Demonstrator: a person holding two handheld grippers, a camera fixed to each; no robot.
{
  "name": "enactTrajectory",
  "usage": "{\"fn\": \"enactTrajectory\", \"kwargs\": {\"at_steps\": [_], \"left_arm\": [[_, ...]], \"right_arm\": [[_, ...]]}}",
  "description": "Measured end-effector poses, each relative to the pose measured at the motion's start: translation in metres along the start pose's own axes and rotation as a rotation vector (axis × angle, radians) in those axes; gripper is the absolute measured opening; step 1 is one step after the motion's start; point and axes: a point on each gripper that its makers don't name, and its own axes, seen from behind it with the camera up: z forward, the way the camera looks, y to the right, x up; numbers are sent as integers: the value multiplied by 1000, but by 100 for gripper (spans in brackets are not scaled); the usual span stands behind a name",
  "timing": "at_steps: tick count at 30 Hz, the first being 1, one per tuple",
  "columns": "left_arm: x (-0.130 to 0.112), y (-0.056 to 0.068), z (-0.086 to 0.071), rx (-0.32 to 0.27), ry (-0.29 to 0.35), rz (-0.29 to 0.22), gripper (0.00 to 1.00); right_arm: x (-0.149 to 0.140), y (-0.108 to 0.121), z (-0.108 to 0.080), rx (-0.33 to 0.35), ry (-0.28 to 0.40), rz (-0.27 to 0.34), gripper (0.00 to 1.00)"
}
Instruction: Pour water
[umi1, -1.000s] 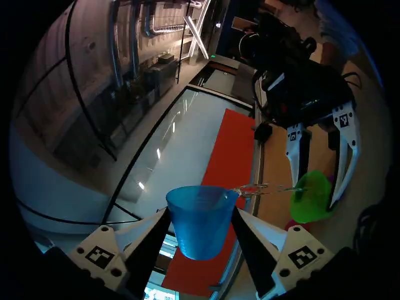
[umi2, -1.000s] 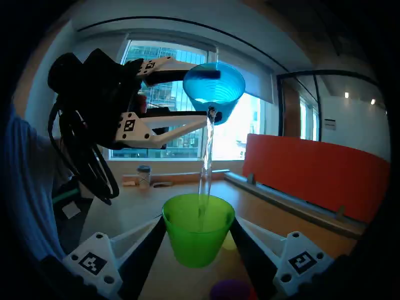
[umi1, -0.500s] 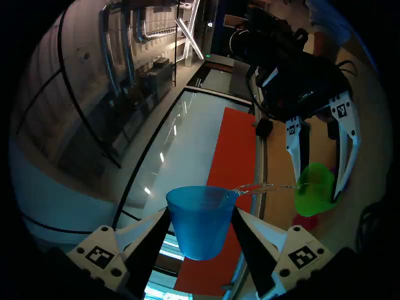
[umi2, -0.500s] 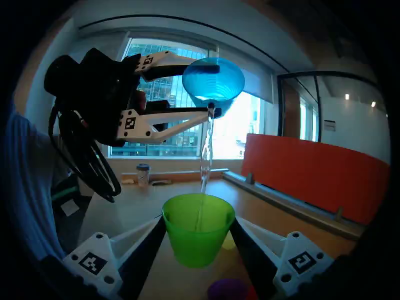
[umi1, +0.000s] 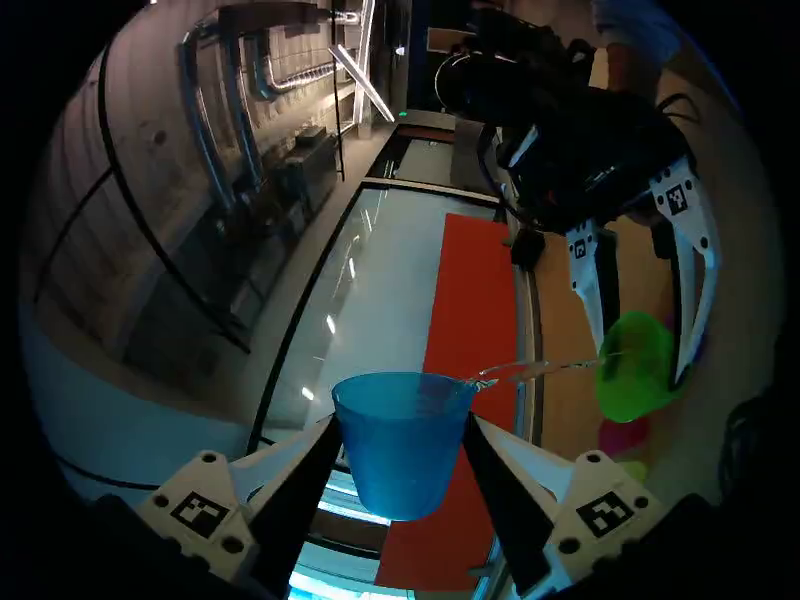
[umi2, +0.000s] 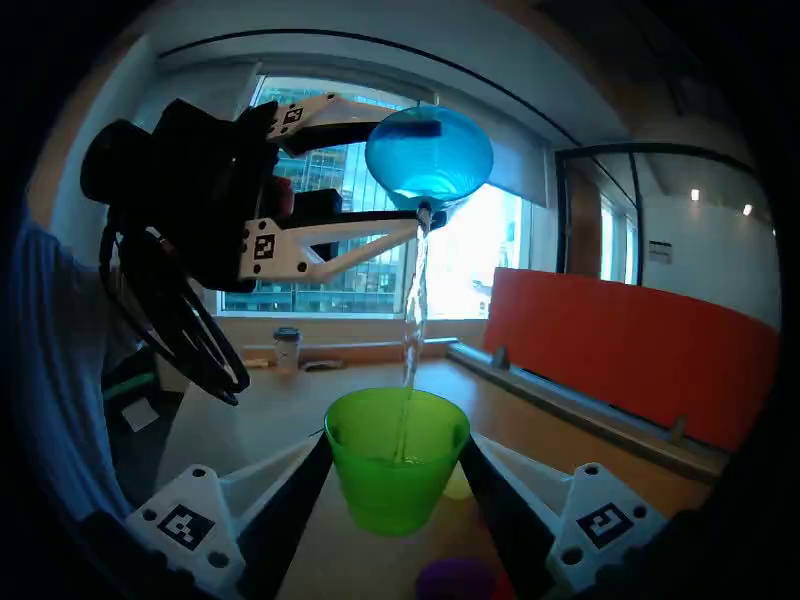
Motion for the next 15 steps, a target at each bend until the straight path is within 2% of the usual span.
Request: {"fn": "enactTrajectory", "kwargs": {"at_steps": [15], "left_arm": [[9, -1, -1, -2, 15, 91, 84]], "right_arm": [[1, 0, -1, -5, 4, -2, 90]]}}
